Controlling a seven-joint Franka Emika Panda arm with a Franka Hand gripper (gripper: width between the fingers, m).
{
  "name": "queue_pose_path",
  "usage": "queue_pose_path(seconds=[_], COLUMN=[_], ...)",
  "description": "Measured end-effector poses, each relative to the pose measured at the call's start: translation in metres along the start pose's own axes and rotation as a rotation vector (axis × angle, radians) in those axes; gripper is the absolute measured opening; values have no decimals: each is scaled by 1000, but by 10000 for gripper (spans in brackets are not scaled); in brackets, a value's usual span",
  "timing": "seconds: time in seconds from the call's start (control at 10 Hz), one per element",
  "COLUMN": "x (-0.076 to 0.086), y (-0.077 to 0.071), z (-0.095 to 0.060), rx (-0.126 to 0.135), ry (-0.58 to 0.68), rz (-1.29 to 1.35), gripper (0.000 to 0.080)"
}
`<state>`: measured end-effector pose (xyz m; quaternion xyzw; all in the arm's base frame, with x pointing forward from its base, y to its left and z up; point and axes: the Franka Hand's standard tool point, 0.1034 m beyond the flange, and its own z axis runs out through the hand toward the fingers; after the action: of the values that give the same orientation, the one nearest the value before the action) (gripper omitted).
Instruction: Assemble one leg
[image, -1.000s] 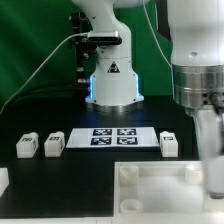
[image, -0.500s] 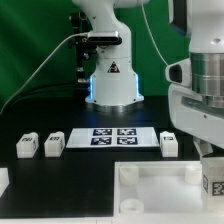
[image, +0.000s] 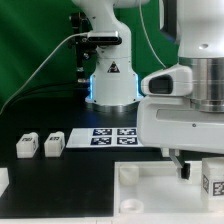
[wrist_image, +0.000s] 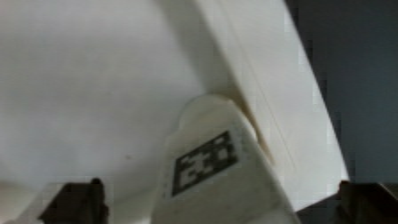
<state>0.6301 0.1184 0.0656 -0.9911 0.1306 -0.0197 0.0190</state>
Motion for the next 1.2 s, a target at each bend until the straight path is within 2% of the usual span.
queue_pose_path(seconds=[0.3,0.6,0.8,1.2], x=[9,10,9,12], y=[9,11,11,12], z=[-7,-6,-6,-4], rx=[-2,-2,1,1], ry=[10,11,10,9], rz=[-293,-239,-14,362], gripper=[649,637,288,292])
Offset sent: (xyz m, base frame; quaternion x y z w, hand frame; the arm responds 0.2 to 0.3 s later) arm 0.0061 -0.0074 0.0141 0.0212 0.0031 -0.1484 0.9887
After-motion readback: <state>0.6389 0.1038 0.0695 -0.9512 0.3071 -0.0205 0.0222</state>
